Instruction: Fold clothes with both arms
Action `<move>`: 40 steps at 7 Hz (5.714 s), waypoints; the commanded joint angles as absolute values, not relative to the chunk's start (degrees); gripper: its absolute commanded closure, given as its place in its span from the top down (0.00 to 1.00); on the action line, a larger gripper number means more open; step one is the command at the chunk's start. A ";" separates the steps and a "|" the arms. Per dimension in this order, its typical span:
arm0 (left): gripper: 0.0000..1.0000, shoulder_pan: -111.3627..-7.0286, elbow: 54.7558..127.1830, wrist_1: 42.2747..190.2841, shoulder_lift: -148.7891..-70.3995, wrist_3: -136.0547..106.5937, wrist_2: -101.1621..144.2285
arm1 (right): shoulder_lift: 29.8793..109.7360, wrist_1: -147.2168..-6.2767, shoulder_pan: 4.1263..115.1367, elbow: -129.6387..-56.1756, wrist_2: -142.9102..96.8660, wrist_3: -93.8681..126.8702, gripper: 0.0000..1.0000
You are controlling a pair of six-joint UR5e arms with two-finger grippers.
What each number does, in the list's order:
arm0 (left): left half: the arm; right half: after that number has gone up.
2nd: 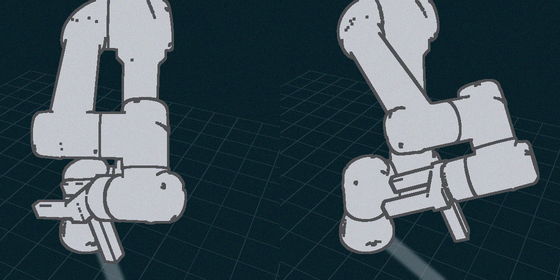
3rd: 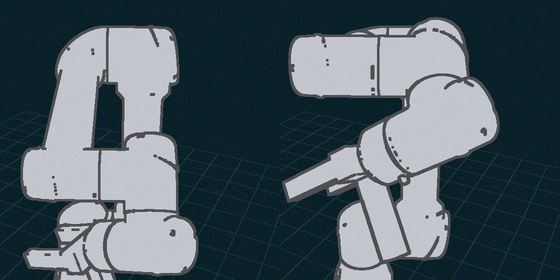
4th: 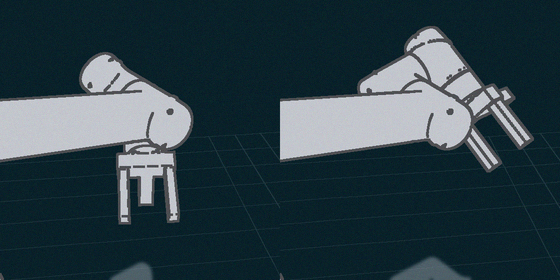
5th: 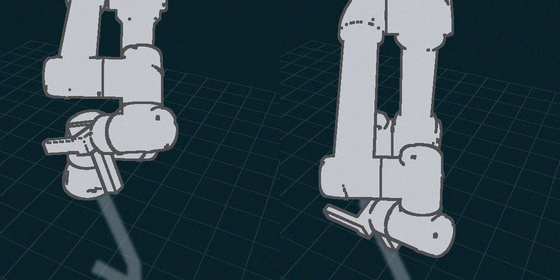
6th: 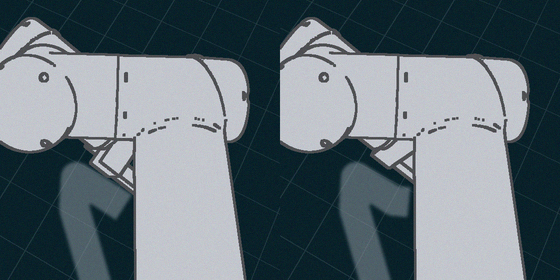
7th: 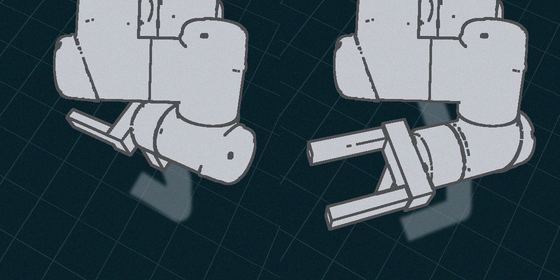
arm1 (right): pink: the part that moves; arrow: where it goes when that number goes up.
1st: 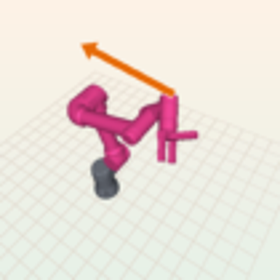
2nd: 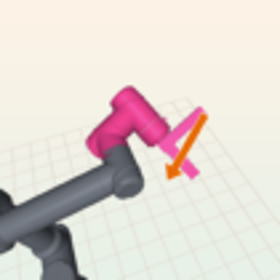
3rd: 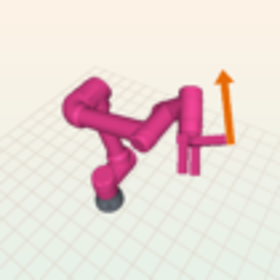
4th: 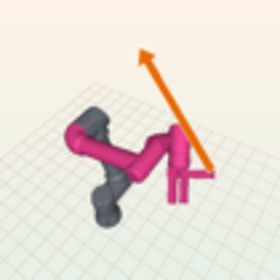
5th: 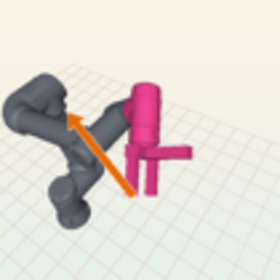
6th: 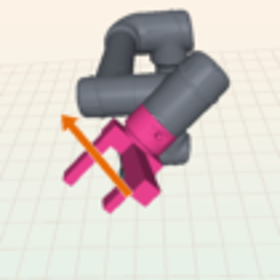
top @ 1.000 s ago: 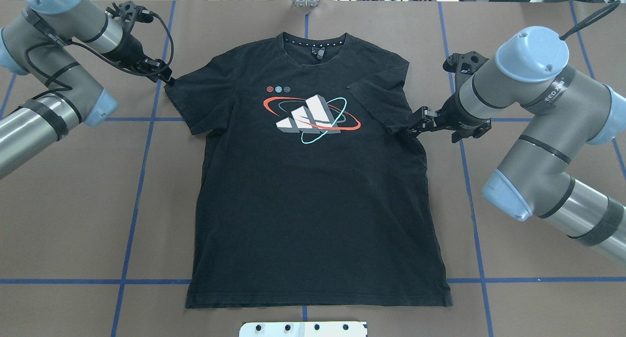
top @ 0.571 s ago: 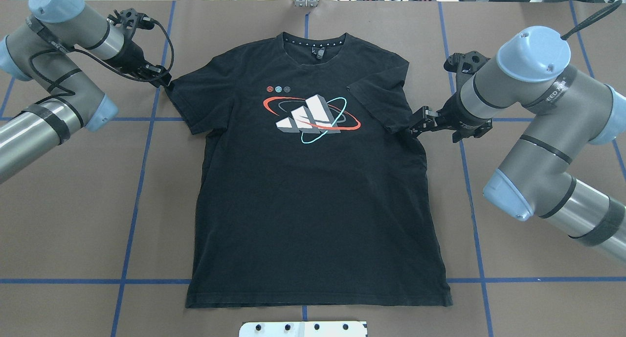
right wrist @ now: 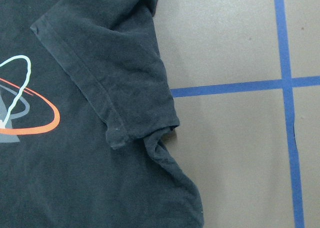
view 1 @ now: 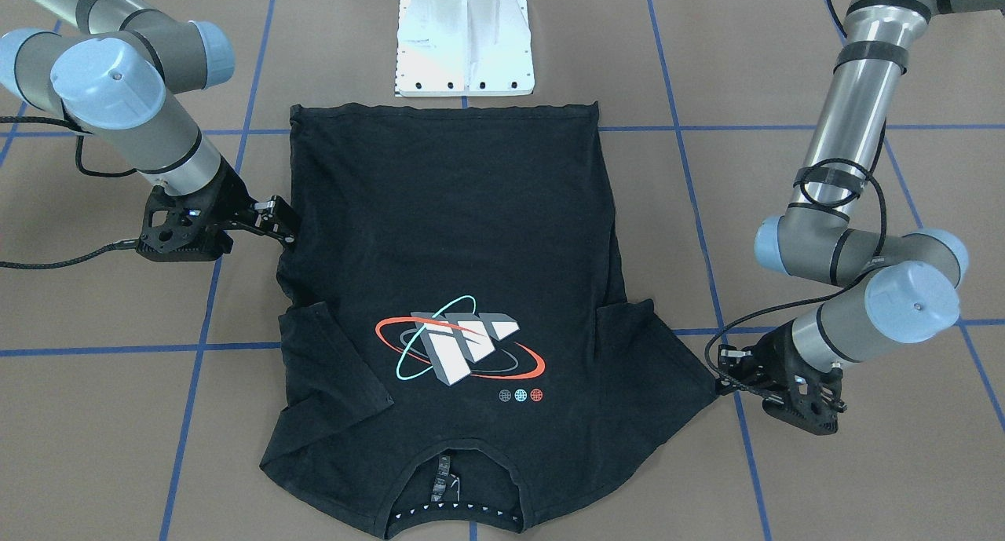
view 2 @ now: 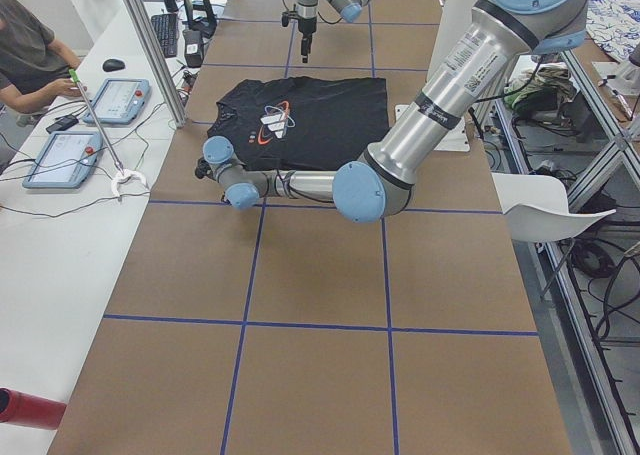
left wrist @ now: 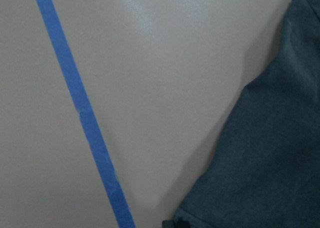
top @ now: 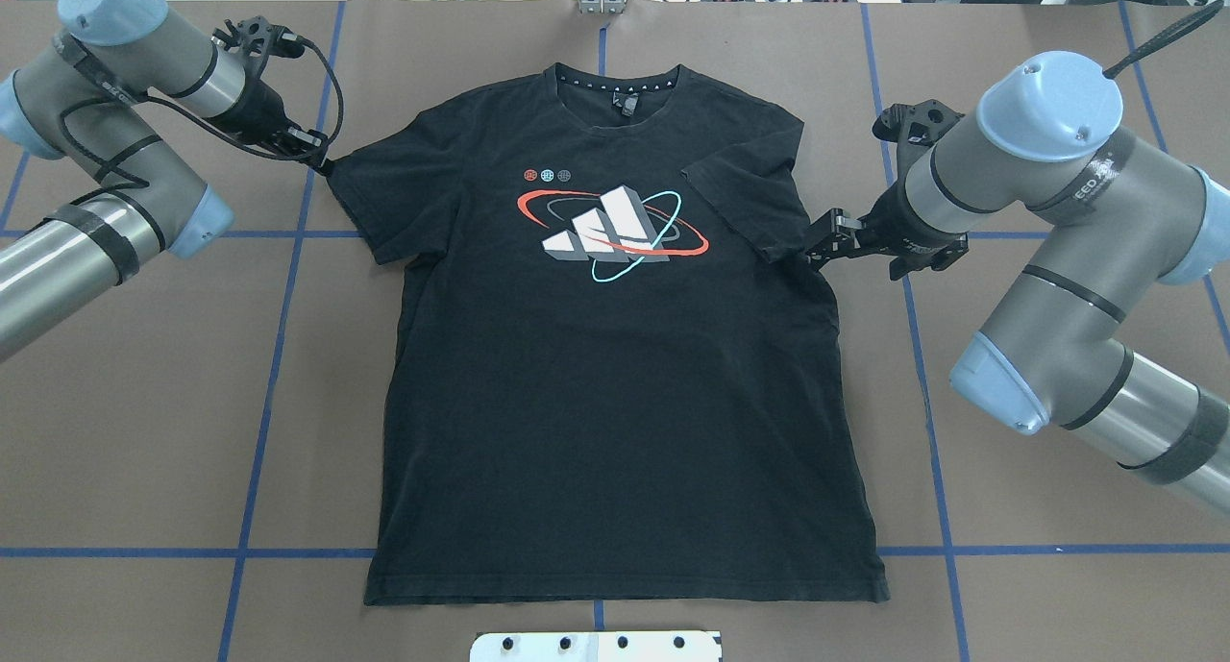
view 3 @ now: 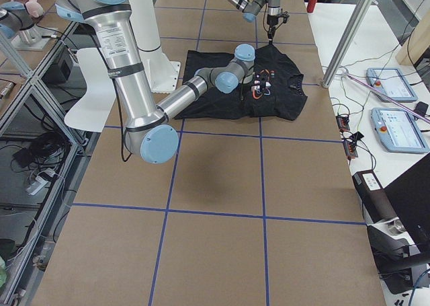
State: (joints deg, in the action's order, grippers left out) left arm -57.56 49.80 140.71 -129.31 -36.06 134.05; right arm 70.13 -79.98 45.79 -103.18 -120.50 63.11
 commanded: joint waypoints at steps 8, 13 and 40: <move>0.00 -48.34 58.72 141.06 -137.55 -71.28 121.76 | 69.96 -79.98 45.62 -103.01 -120.41 63.11 1.00; 0.85 -48.16 65.44 140.27 -136.95 -72.85 124.85 | 70.22 -80.07 45.62 -103.88 -119.36 66.25 1.00; 0.91 -45.11 93.84 140.27 -116.39 -85.79 122.72 | 95.45 -74.71 4.66 -125.68 -92.28 125.95 0.00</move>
